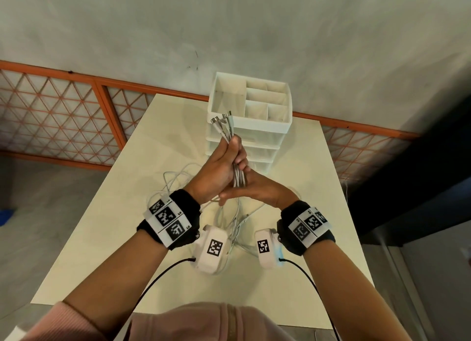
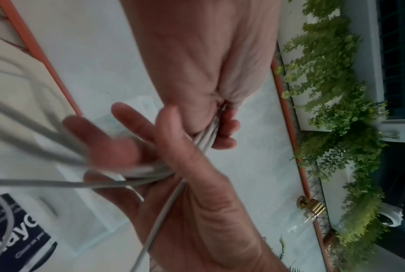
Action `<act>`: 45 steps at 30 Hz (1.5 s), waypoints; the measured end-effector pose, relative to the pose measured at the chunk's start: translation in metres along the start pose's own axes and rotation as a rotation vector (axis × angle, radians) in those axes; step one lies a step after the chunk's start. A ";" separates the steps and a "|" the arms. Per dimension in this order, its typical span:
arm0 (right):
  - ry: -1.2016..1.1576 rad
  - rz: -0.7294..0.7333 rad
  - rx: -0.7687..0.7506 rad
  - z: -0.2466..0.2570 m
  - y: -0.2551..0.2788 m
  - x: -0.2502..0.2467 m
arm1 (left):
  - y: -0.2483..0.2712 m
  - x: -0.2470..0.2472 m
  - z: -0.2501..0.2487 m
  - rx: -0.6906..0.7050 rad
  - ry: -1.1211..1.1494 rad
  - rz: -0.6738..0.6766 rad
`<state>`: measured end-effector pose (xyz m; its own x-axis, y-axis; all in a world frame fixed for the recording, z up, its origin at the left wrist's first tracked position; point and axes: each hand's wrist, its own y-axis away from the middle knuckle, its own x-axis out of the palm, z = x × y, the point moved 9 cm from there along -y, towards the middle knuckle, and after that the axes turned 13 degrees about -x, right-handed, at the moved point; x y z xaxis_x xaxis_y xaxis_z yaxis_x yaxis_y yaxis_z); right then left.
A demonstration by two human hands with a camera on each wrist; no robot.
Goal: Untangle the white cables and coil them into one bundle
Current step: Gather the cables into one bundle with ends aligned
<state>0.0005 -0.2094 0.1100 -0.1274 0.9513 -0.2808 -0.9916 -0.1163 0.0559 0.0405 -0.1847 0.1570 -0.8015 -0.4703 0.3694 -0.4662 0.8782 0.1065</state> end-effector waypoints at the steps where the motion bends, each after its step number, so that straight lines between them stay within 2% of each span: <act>1: 0.035 -0.014 -0.006 0.000 0.000 -0.003 | 0.001 -0.002 -0.004 0.016 0.023 0.007; 5: 0.237 -0.047 0.047 -0.007 0.002 -0.019 | 0.007 -0.020 -0.015 0.058 0.066 -0.028; 9: 0.501 -0.033 0.087 -0.012 0.000 -0.034 | 0.014 -0.019 -0.026 0.114 0.000 -0.075; 13: 0.763 -0.225 0.083 -0.011 0.005 -0.061 | 0.021 -0.031 -0.047 0.151 0.144 -0.086; 14: 0.764 -0.270 0.115 -0.013 0.010 -0.069 | 0.023 -0.038 -0.052 0.158 0.171 -0.099; 16: 0.615 -0.328 0.176 -0.018 0.022 -0.080 | 0.027 -0.049 -0.056 0.161 0.143 -0.141; 17: 0.527 -0.334 0.186 -0.019 0.026 -0.082 | 0.029 -0.053 -0.056 0.160 0.069 -0.181; 19: 0.444 -0.305 0.169 -0.012 0.028 -0.079 | 0.033 -0.057 -0.051 0.168 -0.227 -0.284; 20: 0.434 -0.296 0.141 -0.005 0.027 -0.078 | 0.034 -0.051 -0.045 0.148 -0.395 -0.280; 22: 0.432 -0.286 0.073 0.011 0.022 -0.076 | 0.031 -0.035 -0.021 0.034 -0.640 -0.165; 23: 0.447 -0.275 0.047 0.018 0.019 -0.075 | 0.029 -0.028 -0.007 -0.030 -0.710 -0.114; 25: 0.483 -0.260 0.023 0.025 0.017 -0.074 | 0.028 -0.025 0.006 -0.075 -0.793 -0.109; 27: 0.448 -0.283 0.023 0.022 0.019 -0.078 | 0.023 -0.035 0.006 -0.063 -0.796 -0.175; 30: 0.331 -0.318 0.041 0.005 0.025 -0.085 | 0.023 -0.039 -0.015 0.057 -0.728 -0.229; 34: 0.329 -0.371 0.086 -0.016 0.030 -0.092 | 0.027 -0.038 -0.039 0.172 -0.592 -0.306; 39: 0.319 -0.374 0.151 -0.036 0.048 -0.098 | 0.039 -0.073 -0.060 0.273 -0.409 -0.502; 42: 0.276 -0.491 0.175 -0.040 0.067 -0.114 | 0.041 -0.108 -0.061 0.253 -0.416 -0.618; 45: 0.263 -0.576 0.146 -0.022 0.079 -0.129 | 0.040 -0.132 -0.041 0.114 -0.680 -0.754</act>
<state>-0.0616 -0.3478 0.1297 0.4050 0.7458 -0.5290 -0.8919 0.4496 -0.0490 0.1427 -0.0845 0.1503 -0.3106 -0.8781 -0.3639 -0.9418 0.3361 -0.0073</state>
